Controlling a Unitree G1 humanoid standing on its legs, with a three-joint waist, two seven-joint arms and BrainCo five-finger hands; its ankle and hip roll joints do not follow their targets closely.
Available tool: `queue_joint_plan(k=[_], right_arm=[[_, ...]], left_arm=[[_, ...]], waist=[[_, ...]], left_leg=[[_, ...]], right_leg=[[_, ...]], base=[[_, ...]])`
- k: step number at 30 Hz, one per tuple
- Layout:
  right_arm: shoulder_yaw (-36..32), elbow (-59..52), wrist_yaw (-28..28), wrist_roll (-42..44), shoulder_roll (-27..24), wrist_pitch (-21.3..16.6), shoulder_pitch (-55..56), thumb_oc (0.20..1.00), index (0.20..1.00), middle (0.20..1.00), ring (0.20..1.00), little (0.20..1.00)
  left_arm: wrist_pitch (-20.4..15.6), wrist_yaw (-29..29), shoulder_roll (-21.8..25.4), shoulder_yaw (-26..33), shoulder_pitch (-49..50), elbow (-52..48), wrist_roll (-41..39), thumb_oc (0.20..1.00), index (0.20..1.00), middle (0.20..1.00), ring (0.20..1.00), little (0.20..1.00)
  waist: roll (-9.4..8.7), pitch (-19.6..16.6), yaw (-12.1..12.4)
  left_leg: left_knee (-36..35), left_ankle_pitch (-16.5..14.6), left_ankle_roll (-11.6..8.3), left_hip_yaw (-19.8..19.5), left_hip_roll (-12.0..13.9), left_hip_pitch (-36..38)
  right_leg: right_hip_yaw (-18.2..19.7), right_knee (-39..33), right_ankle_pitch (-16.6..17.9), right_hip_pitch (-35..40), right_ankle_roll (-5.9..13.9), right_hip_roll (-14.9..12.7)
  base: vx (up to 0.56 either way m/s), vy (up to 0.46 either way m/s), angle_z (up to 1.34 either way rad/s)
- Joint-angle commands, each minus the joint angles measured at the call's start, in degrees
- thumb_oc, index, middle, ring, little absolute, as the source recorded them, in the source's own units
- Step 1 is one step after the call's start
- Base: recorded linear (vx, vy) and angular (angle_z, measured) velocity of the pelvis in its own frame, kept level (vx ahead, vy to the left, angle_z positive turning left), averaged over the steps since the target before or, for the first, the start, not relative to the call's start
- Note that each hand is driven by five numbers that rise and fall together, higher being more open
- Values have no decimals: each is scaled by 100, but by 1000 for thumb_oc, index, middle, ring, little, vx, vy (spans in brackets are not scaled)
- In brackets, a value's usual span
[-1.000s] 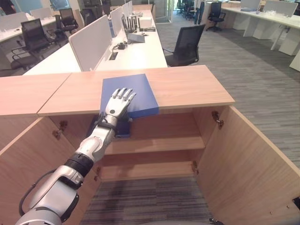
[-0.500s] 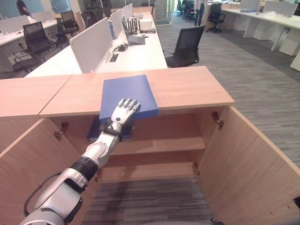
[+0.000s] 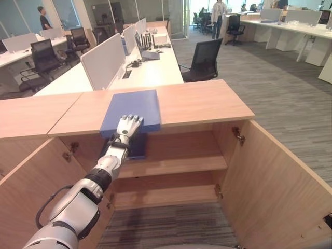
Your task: Put the empty folder in the office cabinet
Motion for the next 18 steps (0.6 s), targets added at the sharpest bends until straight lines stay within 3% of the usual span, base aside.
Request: queue_joint_plan(k=[1,11,17,18], right_arm=[[269,309,-60,85,222,-165,-274,1000,1000,1000,1000,1000],[245,333,-113,51,265,-176,-242,1000,1000,1000,1000,1000],[69,315,-188,6,262,-147,-218,1000,1000,1000,1000,1000],[-52,304,-204,36,275,-117,-211,1000,1000,1000,1000,1000]], left_arm=[[153,-113,158,71,-237,734,15,200,200,200,200,200],[-75,-1,211,209,294,85,-113,200,200,200,200,200],[-327,-19,159,718,1070,-1113,-469,200,200,200,200,200],[-529,-92,117,1019,1532,-1905,-758,200,200,200,200,200]], waist=[[-478,249,-55],[-480,252,13],[-502,279,88],[-508,314,145]], left_leg=[[-103,-817,246,-134,-559,416],[-103,-830,244,-178,-562,444],[-103,-822,259,-242,-570,419],[-103,-824,266,-275,-573,418]], right_leg=[[20,-1457,772,772,595,75],[-8,-1457,749,806,590,70],[-54,-1457,750,803,580,49],[-82,-1457,741,815,573,39]], base=[[0,0,0],[0,0,0],[3,1,3],[5,2,11]])
